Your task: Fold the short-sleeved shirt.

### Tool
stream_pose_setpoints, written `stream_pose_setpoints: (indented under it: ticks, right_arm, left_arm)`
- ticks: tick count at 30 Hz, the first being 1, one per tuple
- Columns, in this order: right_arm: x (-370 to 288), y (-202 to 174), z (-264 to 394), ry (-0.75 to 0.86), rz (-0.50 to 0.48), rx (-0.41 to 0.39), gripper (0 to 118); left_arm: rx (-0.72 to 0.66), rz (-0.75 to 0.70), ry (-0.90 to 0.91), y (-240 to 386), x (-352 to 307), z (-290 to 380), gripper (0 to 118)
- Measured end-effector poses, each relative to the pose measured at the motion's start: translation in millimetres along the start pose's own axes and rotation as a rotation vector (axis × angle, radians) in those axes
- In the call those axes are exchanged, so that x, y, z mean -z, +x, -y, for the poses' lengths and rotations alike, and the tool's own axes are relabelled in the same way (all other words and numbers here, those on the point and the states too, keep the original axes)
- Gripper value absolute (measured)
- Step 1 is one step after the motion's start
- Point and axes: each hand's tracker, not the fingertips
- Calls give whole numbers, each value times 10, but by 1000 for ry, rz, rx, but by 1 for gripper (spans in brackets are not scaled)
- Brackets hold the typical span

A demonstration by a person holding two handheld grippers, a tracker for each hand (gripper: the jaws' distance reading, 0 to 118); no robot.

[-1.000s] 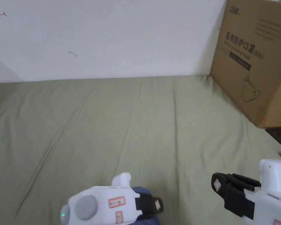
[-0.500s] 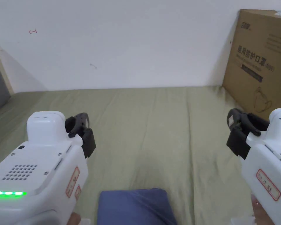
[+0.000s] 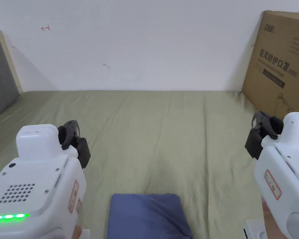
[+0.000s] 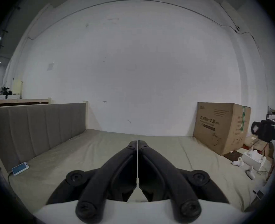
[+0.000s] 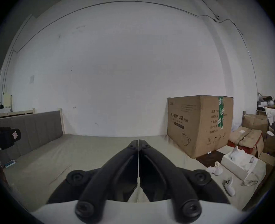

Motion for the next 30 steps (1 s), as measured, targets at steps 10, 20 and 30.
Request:
stream_pose_setpoints:
  ticks: [10,20,30]
  right_arm:
    - [1257,-306,1771,-1149,-652,574,0]
    - [1365,-387,2410,-1250,-628,407,0]
    - [1314,-321,2458,-1231,-647,461,0]
  left_arm:
    - [34,-34,-199,-793,86,164,1]
    - [-775,533,-869,-1476,961,1738,25]
    - [-1070,889,-1089,-974,1463,2857,118]
